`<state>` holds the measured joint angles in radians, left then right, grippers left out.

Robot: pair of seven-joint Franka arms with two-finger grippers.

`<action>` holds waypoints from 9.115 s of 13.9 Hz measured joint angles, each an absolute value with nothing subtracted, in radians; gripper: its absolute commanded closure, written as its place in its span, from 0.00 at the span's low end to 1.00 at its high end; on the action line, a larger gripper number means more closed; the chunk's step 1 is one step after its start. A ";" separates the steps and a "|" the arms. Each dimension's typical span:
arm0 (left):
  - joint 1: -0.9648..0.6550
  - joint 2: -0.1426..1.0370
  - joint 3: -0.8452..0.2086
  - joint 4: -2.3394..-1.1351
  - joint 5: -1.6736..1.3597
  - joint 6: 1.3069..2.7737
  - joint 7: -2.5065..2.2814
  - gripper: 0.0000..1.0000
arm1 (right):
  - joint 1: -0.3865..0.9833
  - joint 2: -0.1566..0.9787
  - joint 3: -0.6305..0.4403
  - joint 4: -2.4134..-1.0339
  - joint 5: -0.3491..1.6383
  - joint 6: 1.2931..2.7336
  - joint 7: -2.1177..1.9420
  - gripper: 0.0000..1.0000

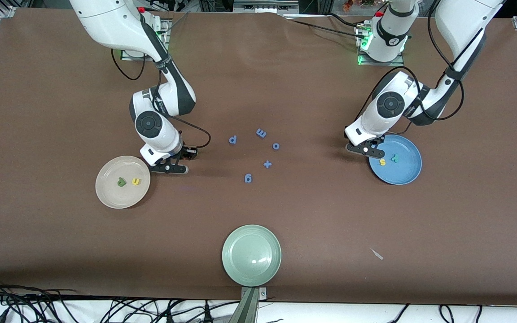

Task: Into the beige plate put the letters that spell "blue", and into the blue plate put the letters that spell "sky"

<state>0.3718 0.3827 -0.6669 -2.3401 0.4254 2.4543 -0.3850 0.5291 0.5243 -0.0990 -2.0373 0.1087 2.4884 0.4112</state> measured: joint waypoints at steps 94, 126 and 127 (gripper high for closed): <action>0.843 0.192 -0.754 -1.483 0.133 1.542 -0.133 0.00 | 0.606 0.419 -0.481 -1.589 0.168 1.753 -0.081 0.00; 0.000 0.183 0.028 -1.249 -0.039 1.356 -0.015 0.00 | 0.052 0.063 -0.023 -1.528 -0.047 1.514 -0.009 0.00; 0.000 0.182 0.030 -1.249 -0.059 1.356 -0.012 0.00 | 0.052 0.062 -0.023 -1.519 -0.049 1.514 -0.009 0.00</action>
<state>0.0001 0.1825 0.0299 -1.2494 -0.0586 1.3561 -0.0120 0.0523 0.0615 -0.0231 -1.5188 -0.0492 1.5137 -0.0093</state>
